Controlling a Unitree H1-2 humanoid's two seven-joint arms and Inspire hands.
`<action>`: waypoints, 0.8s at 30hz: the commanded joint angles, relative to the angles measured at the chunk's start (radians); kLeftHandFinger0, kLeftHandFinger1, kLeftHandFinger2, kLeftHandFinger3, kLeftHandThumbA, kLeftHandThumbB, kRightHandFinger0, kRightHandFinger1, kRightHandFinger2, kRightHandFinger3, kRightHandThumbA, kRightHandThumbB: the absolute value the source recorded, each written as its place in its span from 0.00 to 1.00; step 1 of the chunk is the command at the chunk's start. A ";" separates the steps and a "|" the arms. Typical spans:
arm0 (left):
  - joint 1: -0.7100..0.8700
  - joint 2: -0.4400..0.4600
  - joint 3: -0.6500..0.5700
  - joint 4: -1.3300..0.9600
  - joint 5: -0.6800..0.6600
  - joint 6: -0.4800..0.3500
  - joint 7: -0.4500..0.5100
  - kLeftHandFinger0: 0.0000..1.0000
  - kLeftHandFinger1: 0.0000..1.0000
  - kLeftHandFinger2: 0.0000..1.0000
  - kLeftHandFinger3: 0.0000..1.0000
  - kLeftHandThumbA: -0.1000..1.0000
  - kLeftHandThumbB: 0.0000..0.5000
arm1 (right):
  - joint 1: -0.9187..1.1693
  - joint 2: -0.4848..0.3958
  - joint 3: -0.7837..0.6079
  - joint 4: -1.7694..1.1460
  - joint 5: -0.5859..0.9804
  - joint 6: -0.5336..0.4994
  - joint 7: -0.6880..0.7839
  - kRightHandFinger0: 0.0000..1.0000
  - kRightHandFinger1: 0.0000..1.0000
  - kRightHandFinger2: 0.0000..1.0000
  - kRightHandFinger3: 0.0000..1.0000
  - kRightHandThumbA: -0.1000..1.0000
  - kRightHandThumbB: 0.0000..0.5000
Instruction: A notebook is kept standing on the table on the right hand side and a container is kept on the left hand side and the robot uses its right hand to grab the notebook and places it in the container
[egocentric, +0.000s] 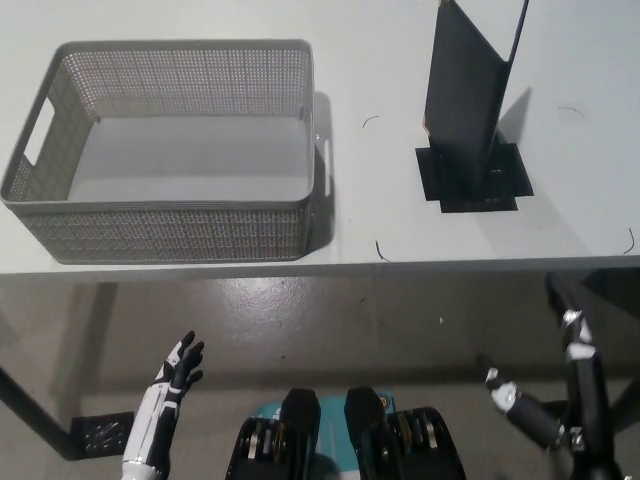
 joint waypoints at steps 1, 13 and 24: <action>-0.023 0.011 0.002 -0.024 0.017 -0.032 0.007 1.00 1.00 1.00 1.00 1.00 0.61 | -0.082 0.017 -0.042 -0.088 -0.097 -0.076 -0.053 1.00 1.00 1.00 1.00 0.80 0.40; -0.013 0.014 0.002 -0.026 0.013 -0.042 0.006 1.00 1.00 1.00 1.00 1.00 0.61 | -0.459 0.048 -0.166 0.022 0.019 0.298 -0.007 1.00 1.00 1.00 1.00 1.00 0.70; 0.012 0.013 0.002 -0.024 0.021 -0.058 0.009 1.00 1.00 1.00 1.00 1.00 0.58 | -0.813 0.023 -0.294 0.507 0.213 0.360 0.002 1.00 1.00 1.00 1.00 1.00 0.85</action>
